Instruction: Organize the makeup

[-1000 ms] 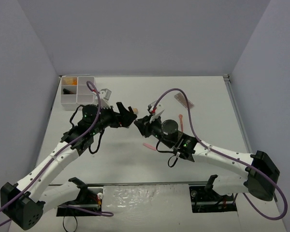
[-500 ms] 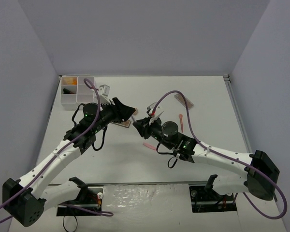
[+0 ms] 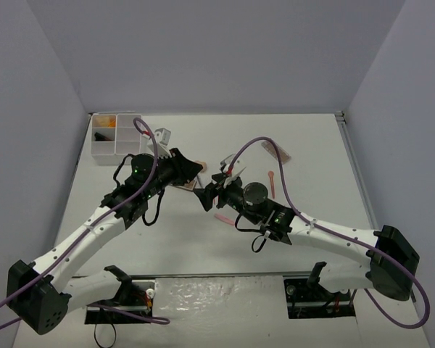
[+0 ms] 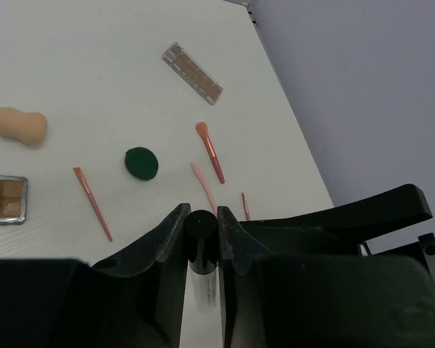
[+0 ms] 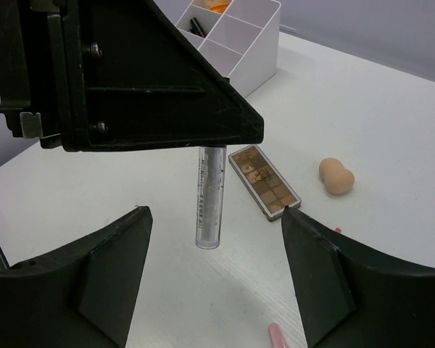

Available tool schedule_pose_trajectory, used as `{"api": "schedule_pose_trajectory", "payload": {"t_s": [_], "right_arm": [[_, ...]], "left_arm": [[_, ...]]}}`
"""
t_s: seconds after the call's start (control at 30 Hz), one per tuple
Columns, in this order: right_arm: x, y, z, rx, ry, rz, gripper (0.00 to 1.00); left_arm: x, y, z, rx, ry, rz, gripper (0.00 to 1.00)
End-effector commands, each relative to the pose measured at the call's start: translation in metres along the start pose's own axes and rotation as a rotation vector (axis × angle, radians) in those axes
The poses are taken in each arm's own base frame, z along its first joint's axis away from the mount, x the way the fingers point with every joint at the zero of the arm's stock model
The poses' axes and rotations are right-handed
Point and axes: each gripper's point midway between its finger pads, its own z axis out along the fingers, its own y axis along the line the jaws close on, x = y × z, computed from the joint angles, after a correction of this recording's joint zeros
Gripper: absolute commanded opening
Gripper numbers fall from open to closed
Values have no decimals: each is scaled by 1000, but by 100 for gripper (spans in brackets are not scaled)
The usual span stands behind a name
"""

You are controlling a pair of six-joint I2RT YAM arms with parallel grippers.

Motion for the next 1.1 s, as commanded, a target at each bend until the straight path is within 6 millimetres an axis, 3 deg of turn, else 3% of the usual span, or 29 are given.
{"api": "schedule_pose_trajectory", "payload": {"t_s": [0.0, 0.07, 0.13, 0.2, 0.33, 0.43, 0.5, 0.6, 0.67, 0.8, 0.9, 1.07], "right_arm": [[-33, -3, -1, 33, -104, -11, 87], [-27, -10, -3, 59, -71, -28, 93], [-19, -21, -7, 104, -25, -57, 100], [-8, -32, -13, 146, 20, -82, 100], [2, -56, -29, 205, 32, -78, 100], [12, -74, -41, 237, 41, -64, 100], [18, -83, -49, 252, 42, -49, 100], [29, -93, -57, 266, 50, -46, 100], [33, -96, -60, 275, 52, -45, 100], [38, -96, -61, 268, 51, -39, 100], [40, -97, -61, 270, 56, -43, 100], [40, -100, -62, 281, 53, -45, 100]], "left_arm": [[-53, -14, -13, -35, -157, 122, 0], [-64, 5, -16, -131, -199, 182, 0], [-87, 35, -25, -281, -257, 248, 0], [-106, 60, -29, -366, -295, 262, 0], [-170, 139, -52, -575, -475, 202, 0], [-205, 184, -62, -681, -562, 203, 0], [-239, 217, -78, -768, -632, 226, 0], [-271, 250, -82, -816, -692, 224, 0], [-278, 280, -73, -848, -685, 212, 0], [-301, 320, -62, -883, -723, 174, 0], [-310, 342, -54, -898, -728, 164, 0], [-309, 369, -39, -928, -704, 163, 0]]}}
